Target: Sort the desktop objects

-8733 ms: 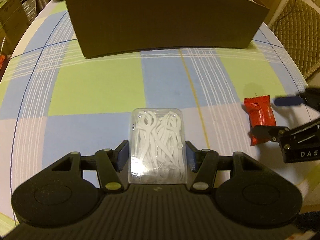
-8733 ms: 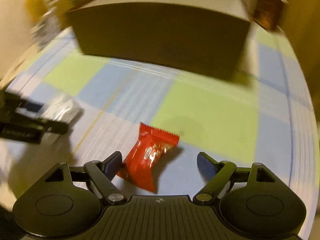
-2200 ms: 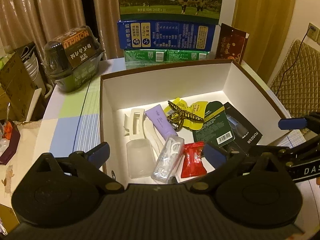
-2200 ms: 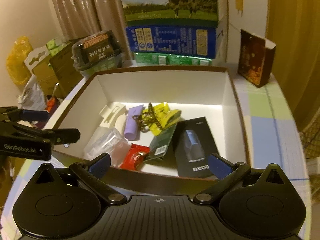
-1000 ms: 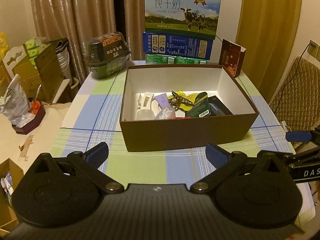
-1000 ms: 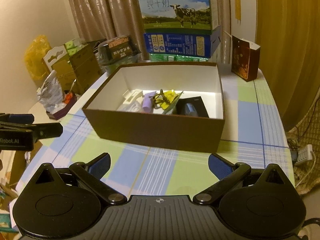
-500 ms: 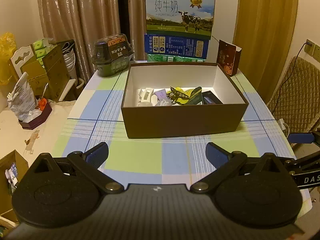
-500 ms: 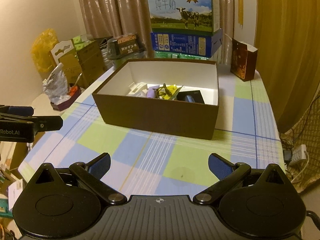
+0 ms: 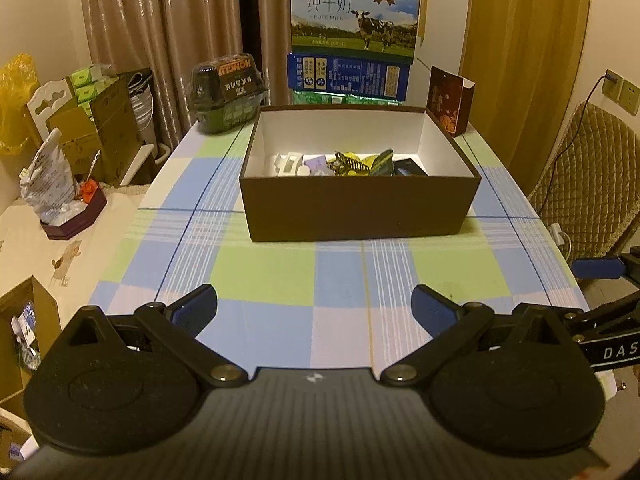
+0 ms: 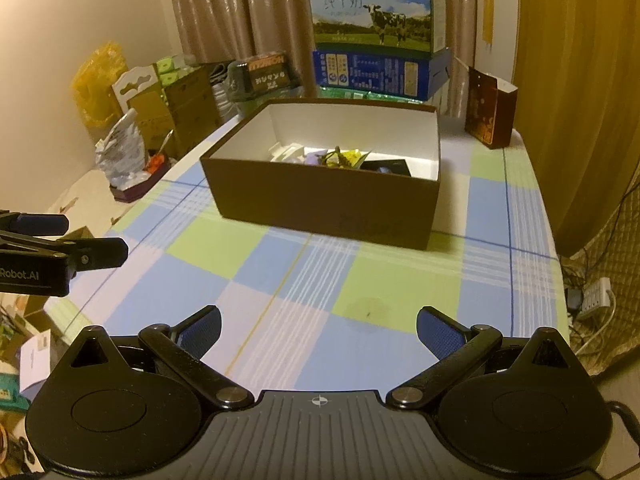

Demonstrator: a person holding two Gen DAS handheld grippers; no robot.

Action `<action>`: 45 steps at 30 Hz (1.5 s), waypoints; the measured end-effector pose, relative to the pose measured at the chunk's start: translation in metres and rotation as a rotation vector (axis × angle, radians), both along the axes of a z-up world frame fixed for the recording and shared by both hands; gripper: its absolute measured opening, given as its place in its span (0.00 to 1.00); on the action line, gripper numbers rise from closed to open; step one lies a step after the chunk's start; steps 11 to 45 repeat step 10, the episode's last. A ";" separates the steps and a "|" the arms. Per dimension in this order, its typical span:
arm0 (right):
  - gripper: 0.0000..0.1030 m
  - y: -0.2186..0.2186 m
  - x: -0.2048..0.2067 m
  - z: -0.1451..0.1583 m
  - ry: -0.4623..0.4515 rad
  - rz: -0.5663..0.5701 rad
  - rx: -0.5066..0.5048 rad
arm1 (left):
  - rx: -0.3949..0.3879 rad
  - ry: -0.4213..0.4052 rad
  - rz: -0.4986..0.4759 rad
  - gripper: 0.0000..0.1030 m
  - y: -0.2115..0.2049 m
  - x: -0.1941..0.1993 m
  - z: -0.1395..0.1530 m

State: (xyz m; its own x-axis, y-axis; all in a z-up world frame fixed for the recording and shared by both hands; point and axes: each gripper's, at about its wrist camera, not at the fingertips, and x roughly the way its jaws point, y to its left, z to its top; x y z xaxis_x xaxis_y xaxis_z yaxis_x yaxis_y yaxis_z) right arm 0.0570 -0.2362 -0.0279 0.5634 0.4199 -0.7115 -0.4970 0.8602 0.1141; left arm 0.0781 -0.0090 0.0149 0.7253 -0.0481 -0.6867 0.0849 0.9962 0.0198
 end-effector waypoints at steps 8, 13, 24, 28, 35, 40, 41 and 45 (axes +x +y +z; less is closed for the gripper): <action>0.98 -0.001 -0.009 -0.006 0.017 0.007 -0.008 | -0.008 0.014 0.006 0.99 0.001 -0.016 -0.008; 0.98 -0.001 -0.011 -0.007 0.019 0.009 -0.009 | -0.008 0.008 0.007 0.99 0.000 -0.018 -0.007; 0.98 -0.001 -0.011 -0.007 0.019 0.009 -0.009 | -0.008 0.008 0.007 0.99 0.000 -0.018 -0.007; 0.98 -0.001 -0.011 -0.007 0.019 0.009 -0.009 | -0.008 0.008 0.007 0.99 0.000 -0.018 -0.007; 0.98 -0.001 -0.011 -0.007 0.019 0.009 -0.009 | -0.008 0.008 0.007 0.99 0.000 -0.018 -0.007; 0.98 -0.001 -0.011 -0.007 0.019 0.009 -0.009 | -0.008 0.008 0.007 0.99 0.000 -0.018 -0.007; 0.98 -0.001 -0.011 -0.007 0.019 0.009 -0.009 | -0.008 0.008 0.007 0.99 0.000 -0.018 -0.007; 0.98 -0.001 -0.011 -0.007 0.019 0.009 -0.009 | -0.008 0.008 0.007 0.99 0.000 -0.018 -0.007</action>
